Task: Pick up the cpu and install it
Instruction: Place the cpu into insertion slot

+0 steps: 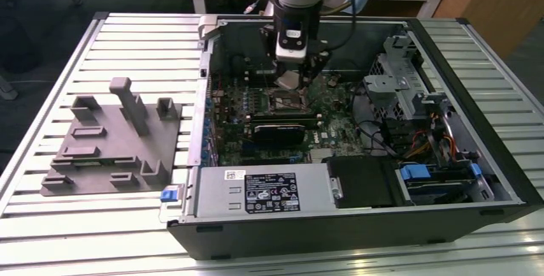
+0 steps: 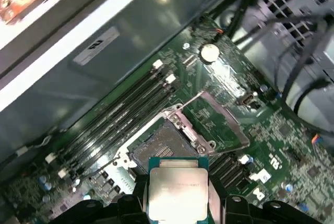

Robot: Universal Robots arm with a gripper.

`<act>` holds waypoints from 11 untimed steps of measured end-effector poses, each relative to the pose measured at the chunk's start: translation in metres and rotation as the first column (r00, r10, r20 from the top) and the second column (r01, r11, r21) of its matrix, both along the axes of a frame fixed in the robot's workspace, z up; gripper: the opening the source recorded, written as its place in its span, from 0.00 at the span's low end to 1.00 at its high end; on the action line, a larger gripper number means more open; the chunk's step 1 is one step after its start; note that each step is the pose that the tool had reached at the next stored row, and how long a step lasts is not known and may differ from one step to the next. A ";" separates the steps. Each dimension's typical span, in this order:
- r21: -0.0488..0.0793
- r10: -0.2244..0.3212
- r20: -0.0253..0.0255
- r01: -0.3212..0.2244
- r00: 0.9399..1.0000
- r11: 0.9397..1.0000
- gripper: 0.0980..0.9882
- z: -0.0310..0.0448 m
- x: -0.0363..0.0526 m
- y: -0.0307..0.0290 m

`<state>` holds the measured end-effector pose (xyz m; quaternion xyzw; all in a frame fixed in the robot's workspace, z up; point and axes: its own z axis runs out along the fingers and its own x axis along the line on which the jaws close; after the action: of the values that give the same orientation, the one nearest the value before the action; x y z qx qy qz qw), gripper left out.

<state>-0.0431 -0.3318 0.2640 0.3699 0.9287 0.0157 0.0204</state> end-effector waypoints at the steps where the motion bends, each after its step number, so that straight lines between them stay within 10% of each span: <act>1: 0.000 -0.018 0.000 0.018 1.000 1.000 0.50 -0.0002 0.0000 0.0000; 11: 0.000 -0.198 0.000 0.198 0.980 0.980 0.50 -0.0022 0.0000 0.0000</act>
<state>-0.0432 -0.3318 0.2618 0.4605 0.8873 0.0135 0.0218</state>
